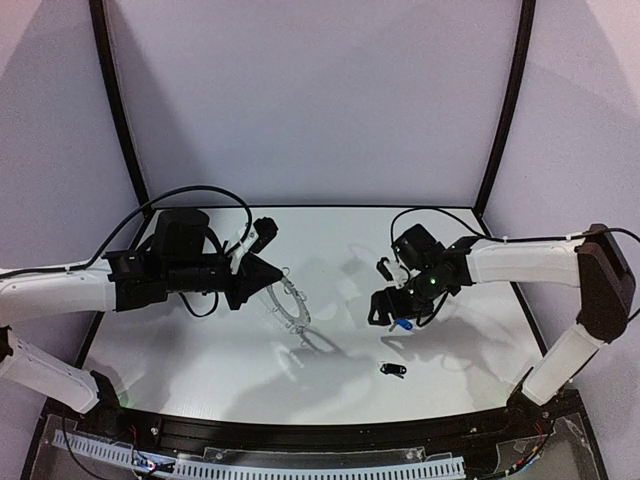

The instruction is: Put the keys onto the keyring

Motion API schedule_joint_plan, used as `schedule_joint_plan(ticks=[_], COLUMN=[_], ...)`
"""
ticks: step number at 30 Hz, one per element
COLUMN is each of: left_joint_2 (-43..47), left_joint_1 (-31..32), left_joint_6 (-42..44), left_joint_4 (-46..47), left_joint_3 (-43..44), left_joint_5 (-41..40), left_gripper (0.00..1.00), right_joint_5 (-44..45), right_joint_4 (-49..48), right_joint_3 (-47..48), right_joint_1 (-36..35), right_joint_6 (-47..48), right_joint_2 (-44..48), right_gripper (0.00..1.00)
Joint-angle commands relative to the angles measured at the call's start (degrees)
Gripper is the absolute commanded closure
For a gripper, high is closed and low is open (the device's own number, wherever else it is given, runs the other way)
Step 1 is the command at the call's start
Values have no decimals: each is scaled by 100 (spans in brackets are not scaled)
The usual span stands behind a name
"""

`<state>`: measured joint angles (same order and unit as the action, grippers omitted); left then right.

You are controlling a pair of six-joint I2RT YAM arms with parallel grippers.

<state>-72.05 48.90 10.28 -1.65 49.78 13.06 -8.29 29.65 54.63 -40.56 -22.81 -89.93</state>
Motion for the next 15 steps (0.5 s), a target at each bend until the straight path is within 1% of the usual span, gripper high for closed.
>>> schedule_joint_plan(ticks=[1,4,6,8,11,13,15], left_joint_2=[148,183,203,203,191,176,149], left_joint_1=[-18,-17,-13,-13,-13,-13,-13], left_joint_6=[94,105,137,166,224,234,251], left_joint_4=[39,36,17,9,-2,-2,-5], left_joint_3=[96,94,93,98,100,106,118], left_joint_5=[22,-2,-47,-64,-115,-125,-121], left_gripper=[99,99,99,99,99,99,99], right_joint_5=[381,574,787,955,1324,1420,1554], right_joint_4=[59,197,374,478,605,708,830], right_joint_3=[489,807,977,1037,1037,1074,1206], right_joint_1=[204,227,224,224,226,224,224], right_joint_6=[57,134,135,94,-38,-92,-189], right_joint_2=[-348,-628,-781,-835,-919,-989,-1138], right_gripper=[15,18,21,22,26,29,35])
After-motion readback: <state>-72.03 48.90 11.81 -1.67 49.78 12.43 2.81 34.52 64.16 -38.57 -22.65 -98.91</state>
